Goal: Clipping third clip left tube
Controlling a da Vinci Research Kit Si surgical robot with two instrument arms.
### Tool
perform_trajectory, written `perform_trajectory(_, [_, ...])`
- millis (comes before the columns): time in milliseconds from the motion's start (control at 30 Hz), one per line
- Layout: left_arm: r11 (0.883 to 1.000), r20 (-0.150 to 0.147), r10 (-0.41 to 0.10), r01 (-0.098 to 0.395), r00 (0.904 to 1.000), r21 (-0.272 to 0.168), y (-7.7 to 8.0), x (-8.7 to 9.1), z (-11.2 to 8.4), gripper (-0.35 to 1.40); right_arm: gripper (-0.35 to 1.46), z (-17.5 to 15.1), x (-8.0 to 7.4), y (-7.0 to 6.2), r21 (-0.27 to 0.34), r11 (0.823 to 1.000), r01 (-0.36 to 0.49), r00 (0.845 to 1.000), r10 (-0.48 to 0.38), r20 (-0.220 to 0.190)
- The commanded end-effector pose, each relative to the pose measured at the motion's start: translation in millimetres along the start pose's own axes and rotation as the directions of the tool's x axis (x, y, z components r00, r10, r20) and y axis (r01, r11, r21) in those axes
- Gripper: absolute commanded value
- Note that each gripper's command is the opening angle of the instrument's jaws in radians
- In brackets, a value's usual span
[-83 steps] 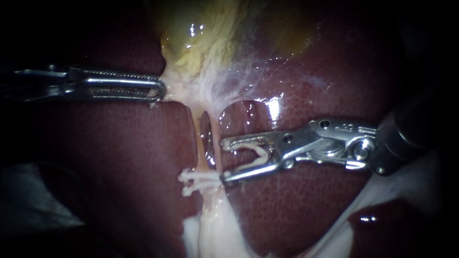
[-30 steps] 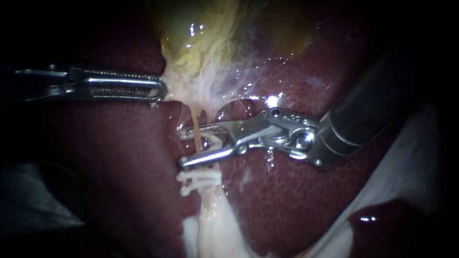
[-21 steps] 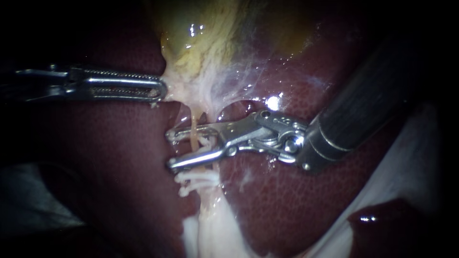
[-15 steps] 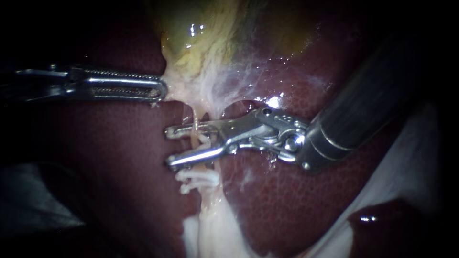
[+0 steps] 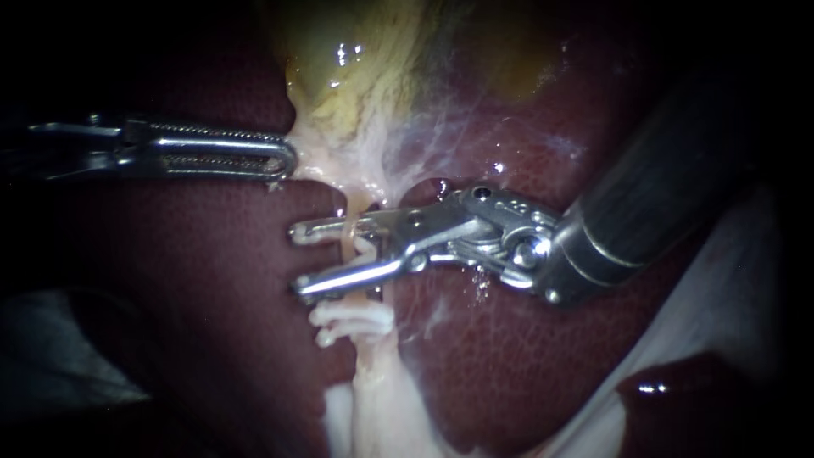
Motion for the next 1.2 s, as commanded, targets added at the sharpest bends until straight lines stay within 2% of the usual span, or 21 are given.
perform_trajectory(33, [1.000, 0.000, 0.000, 0.000, 1.0000, 0.000, 0.0, 0.0, 0.0, -0.35, 0.49, -0.1, 0.3, -0.2, -0.002, 1.000, -0.002, 1.000, 0.002, -0.001])
perform_trajectory(200, [1.000, 0.000, 0.000, 0.000, 1.0000, 0.000, 0.0, 0.0, 0.0, -0.35, 0.47, -0.5, 1.5, -1.1, 0.000, 1.000, -0.009, 1.000, 0.009, -0.005])
perform_trajectory(300, [1.000, 0.000, 0.000, 0.000, 1.0000, 0.000, 0.0, 0.0, 0.0, -0.35, 0.46, -0.8, 1.6, -1.2, -0.011, 1.000, -0.016, 1.000, 0.016, -0.008])
perform_trajectory(533, [1.000, 0.000, 0.000, 0.000, 1.0000, 0.000, 0.0, 0.0, 0.0, -0.35, 0.32, -1.5, 1.6, -1.0, -0.035, 0.998, -0.058, 0.998, 0.058, -0.015])
perform_trajectory(1000, [1.000, 0.000, 0.000, 0.000, 1.0000, 0.000, 0.0, 0.0, 0.0, -0.35, -0.33, -2.0, 1.1, -0.4, -0.041, 0.997, -0.069, 0.998, 0.068, -0.016])
perform_trajectory(1067, [1.000, 0.000, 0.000, 0.000, 1.0000, 0.000, -0.1, 0.0, 0.0, -0.35, -0.35, -2.1, 1.0, -0.3, -0.041, 0.997, -0.068, 0.998, 0.068, -0.015])
perform_trajectory(1200, [1.000, 0.000, 0.000, 0.000, 1.0000, 0.000, -0.1, 0.0, 0.0, -0.35, -0.35, -2.1, 0.6, -0.1, -0.081, 0.995, -0.065, 0.997, 0.067, 0.024])
